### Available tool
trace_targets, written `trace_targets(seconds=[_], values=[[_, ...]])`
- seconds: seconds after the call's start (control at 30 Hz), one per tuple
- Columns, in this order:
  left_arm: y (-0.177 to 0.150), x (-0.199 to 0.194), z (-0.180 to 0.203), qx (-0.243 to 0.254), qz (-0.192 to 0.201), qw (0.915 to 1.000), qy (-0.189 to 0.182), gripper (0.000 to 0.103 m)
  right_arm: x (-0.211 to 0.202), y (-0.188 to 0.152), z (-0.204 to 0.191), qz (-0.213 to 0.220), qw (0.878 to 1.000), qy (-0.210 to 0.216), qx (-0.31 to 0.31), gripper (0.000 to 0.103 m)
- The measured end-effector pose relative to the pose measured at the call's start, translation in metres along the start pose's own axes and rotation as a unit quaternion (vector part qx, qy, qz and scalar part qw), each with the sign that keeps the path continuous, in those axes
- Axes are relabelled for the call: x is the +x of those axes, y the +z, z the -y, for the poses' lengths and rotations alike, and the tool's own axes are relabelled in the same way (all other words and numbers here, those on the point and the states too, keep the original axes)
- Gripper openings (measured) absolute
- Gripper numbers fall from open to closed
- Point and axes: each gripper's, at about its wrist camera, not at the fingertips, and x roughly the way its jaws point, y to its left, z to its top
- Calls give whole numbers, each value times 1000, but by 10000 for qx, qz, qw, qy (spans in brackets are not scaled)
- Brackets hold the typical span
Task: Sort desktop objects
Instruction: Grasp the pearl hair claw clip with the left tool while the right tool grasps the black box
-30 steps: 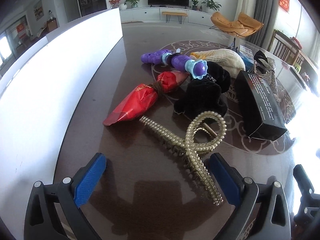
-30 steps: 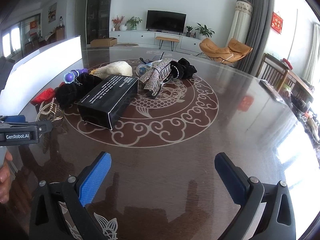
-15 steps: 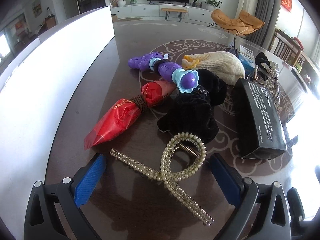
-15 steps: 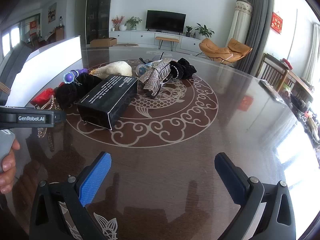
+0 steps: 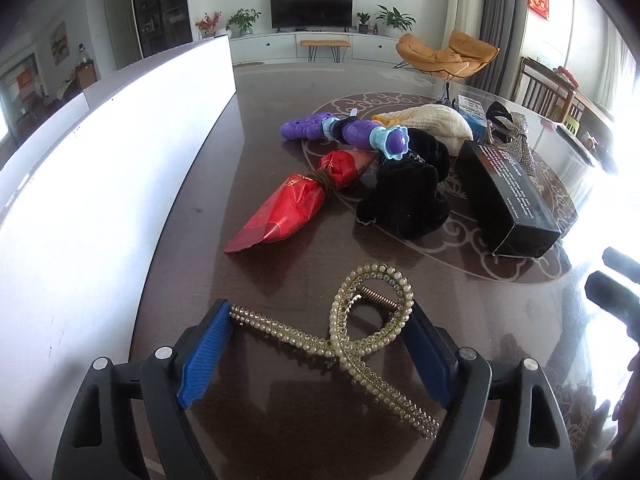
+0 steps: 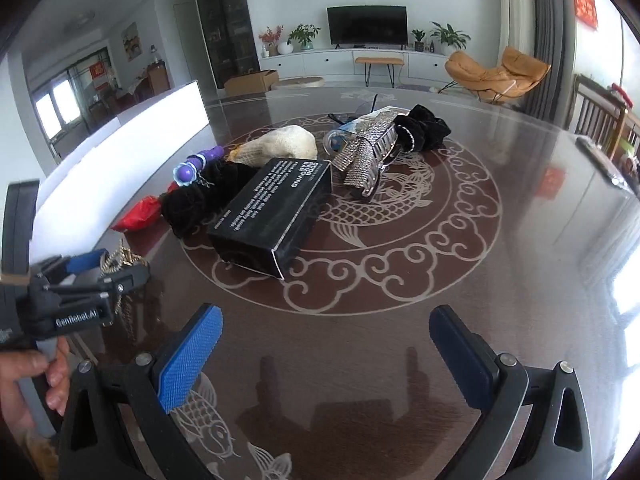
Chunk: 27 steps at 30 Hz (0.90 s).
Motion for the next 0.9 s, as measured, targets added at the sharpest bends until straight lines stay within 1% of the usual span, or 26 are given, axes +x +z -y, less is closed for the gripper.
trace_targets(seconds=[0.1,0.17,0.2,0.23,0.3,0.33,0.37,0.47,0.57,0.7,0.8,0.83,0.87,0.9], values=[[5,5,5,-8,13,10000,46,84,23,30,-17,-273,9993,252,98,103],[0,2,3,-7,32,10000,28,84,43,47,-32,-441,9988,205,0,101],[1,3,3,-10,36,10000,11,84,54,54,-38,-530,9985,110,-64,95],[3,3,3,-4,39,10000,2,84,64,59,-42,-631,9979,13,-114,84],[3,3,3,6,43,10000,2,84,82,63,-46,-891,9959,-9,-185,70],[4,3,3,8,44,10000,2,84,87,62,-46,-922,9955,-34,-234,62],[4,3,2,7,43,10000,-6,84,87,60,-46,-904,9954,-50,-300,59],[4,3,7,91,52,9999,-86,84,76,48,-40,-868,9952,-13,-442,59],[4,2,16,302,30,9994,-179,84,50,24,-22,-872,9948,41,-527,59],[5,3,26,319,24,9992,-252,84,20,-1,6,-810,9950,-102,-573,59],[8,5,33,264,28,9994,-204,84,12,-11,20,-689,9962,-148,-517,60],[8,7,34,241,30,9995,-176,84,13,-13,22,-701,9962,-175,-481,61],[8,7,33,223,29,9996,-157,84,11,-14,22,-625,9966,-173,-503,64],[8,7,33,220,28,9996,-149,85,12,-14,19,-650,9961,-243,-544,73]])
